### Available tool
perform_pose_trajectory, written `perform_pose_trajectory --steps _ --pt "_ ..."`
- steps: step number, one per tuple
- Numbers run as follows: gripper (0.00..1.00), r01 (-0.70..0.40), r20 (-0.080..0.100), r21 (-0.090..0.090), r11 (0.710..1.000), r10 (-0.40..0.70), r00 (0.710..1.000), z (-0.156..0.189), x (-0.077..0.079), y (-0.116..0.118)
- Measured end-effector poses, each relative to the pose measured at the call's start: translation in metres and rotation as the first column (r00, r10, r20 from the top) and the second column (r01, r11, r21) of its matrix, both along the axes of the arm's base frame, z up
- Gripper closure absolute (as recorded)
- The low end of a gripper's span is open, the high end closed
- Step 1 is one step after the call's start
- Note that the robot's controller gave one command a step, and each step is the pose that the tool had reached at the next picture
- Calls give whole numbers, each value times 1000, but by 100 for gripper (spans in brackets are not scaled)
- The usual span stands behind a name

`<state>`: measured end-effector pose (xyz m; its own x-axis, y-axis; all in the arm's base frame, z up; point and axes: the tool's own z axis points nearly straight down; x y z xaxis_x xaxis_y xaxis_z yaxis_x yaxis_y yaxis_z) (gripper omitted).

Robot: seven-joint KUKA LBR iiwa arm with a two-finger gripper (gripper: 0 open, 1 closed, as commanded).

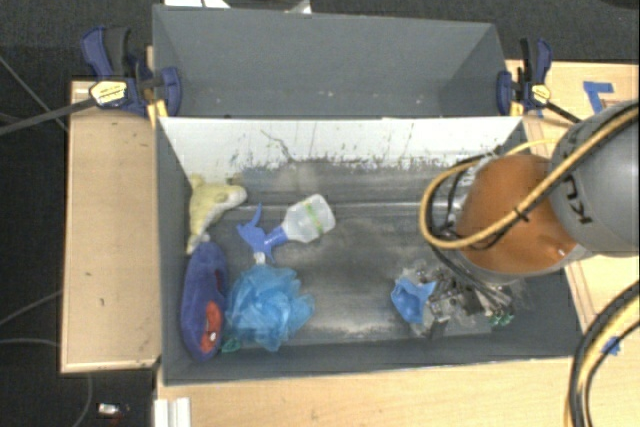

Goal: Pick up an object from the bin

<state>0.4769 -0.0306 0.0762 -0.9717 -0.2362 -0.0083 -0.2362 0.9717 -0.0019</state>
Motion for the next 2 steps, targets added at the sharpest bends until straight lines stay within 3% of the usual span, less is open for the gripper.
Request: perform_pose_trajectory --steps 1,2 --pt "100 -1 2 0 1000 1 1000 73 1 0" --pt "100 -2 6 0 1000 2 1000 57 2 0"
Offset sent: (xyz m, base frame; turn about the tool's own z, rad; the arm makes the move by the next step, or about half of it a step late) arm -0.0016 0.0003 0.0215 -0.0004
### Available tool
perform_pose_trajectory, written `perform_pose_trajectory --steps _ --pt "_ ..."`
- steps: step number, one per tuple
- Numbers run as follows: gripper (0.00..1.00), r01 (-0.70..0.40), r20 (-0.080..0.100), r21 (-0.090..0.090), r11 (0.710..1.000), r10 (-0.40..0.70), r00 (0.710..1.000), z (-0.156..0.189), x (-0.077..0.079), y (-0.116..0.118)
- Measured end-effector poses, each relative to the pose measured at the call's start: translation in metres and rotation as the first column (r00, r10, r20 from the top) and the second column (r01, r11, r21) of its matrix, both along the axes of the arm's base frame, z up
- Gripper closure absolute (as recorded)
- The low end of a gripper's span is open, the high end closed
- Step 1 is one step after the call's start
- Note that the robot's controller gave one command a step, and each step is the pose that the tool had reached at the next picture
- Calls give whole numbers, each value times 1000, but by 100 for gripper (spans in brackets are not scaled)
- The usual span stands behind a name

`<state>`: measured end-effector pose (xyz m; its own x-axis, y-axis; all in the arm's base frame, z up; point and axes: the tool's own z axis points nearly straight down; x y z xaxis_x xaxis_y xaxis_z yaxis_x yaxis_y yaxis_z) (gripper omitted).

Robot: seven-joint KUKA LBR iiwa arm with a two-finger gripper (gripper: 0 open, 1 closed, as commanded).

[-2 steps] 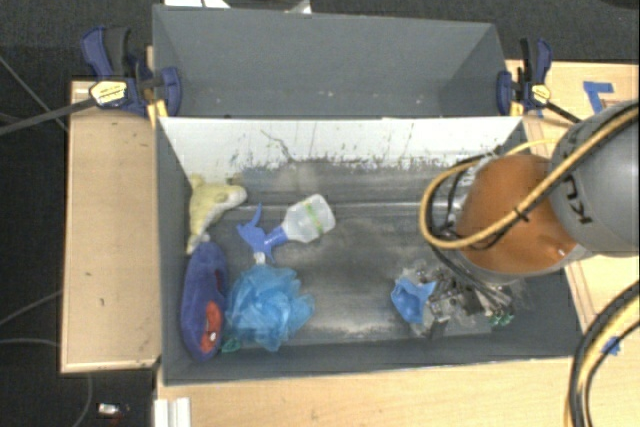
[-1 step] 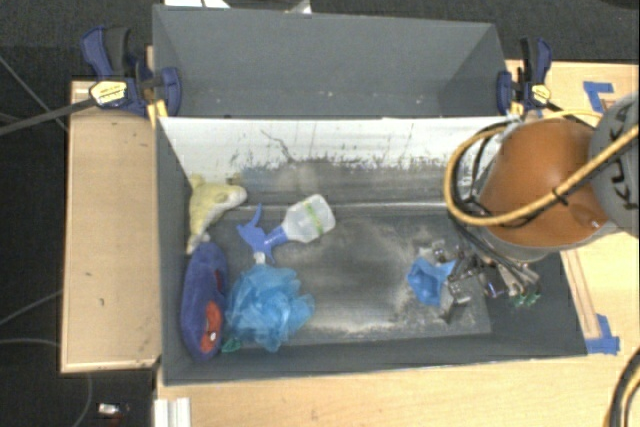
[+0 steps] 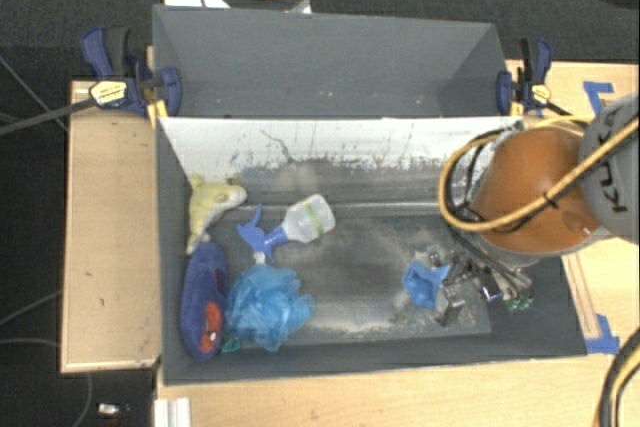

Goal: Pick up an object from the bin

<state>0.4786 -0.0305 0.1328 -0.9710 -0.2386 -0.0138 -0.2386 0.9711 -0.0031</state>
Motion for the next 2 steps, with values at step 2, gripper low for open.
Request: perform_pose_trajectory --steps 2 --pt "100 2 -5 1 1000 -2 1000 74 -1 0"
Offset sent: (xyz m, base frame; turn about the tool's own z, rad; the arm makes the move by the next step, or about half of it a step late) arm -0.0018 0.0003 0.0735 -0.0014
